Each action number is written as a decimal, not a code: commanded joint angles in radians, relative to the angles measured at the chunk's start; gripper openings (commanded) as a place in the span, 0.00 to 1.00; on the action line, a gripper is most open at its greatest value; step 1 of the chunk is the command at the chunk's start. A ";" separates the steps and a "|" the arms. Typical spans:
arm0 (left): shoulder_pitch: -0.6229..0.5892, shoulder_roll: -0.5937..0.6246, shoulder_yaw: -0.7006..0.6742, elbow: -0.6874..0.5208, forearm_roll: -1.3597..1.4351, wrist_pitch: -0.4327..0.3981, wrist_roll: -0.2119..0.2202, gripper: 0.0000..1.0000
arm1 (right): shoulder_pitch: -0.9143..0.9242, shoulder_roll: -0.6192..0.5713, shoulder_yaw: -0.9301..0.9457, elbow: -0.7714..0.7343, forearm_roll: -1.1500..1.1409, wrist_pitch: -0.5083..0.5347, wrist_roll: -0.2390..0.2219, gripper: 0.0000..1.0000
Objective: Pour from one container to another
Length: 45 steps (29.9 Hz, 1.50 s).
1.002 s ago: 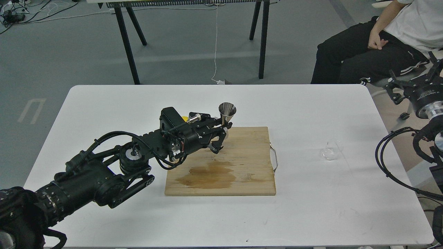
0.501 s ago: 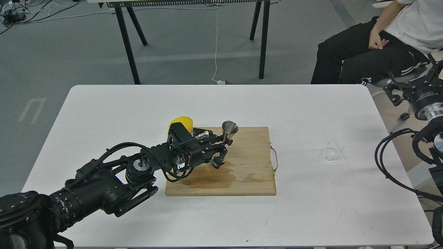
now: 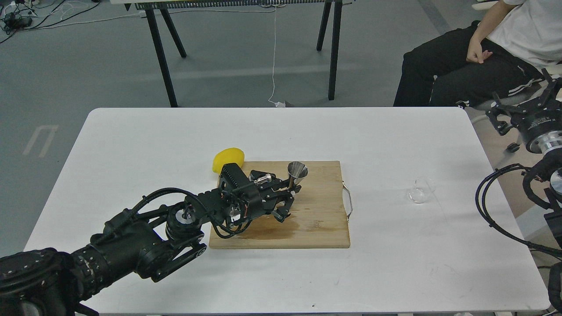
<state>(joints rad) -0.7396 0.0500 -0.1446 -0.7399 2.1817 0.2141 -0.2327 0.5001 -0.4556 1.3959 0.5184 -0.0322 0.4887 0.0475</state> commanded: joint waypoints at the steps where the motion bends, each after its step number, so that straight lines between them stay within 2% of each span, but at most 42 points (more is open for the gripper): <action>1: 0.000 0.001 -0.009 -0.001 0.000 0.005 0.001 0.30 | 0.000 0.000 0.000 0.000 0.000 0.000 0.000 0.99; 3: 0.002 0.001 -0.009 -0.001 0.000 0.014 0.001 0.37 | 0.000 0.000 -0.002 0.000 0.000 0.000 0.000 0.99; 11: 0.003 0.002 -0.010 -0.004 0.000 0.027 0.001 0.51 | 0.000 0.000 -0.003 0.000 0.000 0.000 0.000 0.99; 20: 0.019 0.016 -0.004 -0.006 0.000 0.111 0.001 0.80 | 0.000 0.000 -0.003 0.000 0.000 0.000 0.000 0.99; 26: 0.026 0.091 -0.009 -0.022 0.000 0.120 -0.010 0.84 | 0.002 -0.002 -0.003 -0.001 0.000 0.000 0.000 0.99; 33: 0.080 0.256 -0.012 -0.196 0.000 0.186 -0.014 0.85 | 0.000 -0.005 -0.008 -0.003 0.000 0.000 -0.003 0.99; 36: 0.091 0.350 -0.023 -0.271 0.000 0.208 -0.022 0.85 | -0.002 -0.041 0.003 -0.005 0.000 0.000 0.000 0.99; 39: 0.088 0.398 -0.061 -0.300 -0.008 0.209 -0.025 0.85 | 0.006 -0.064 0.005 -0.015 0.000 0.000 0.000 0.99; 42: 0.082 0.425 -0.121 -0.315 -0.280 0.200 -0.028 0.86 | -0.001 -0.113 -0.008 0.000 0.003 0.000 -0.029 0.99; 43: 0.080 0.432 -0.138 -0.318 -0.371 0.196 -0.037 0.88 | -0.006 -0.132 -0.012 0.003 0.008 0.000 -0.053 0.99; 45: 0.077 0.430 -0.183 -0.320 -0.591 0.165 -0.083 0.91 | -0.029 -0.133 -0.005 0.006 0.082 0.000 -0.141 0.99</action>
<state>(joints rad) -0.6576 0.4736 -0.2700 -1.0543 1.8654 0.4106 -0.2690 0.4963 -0.5712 1.3911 0.5165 -0.0218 0.4887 -0.0001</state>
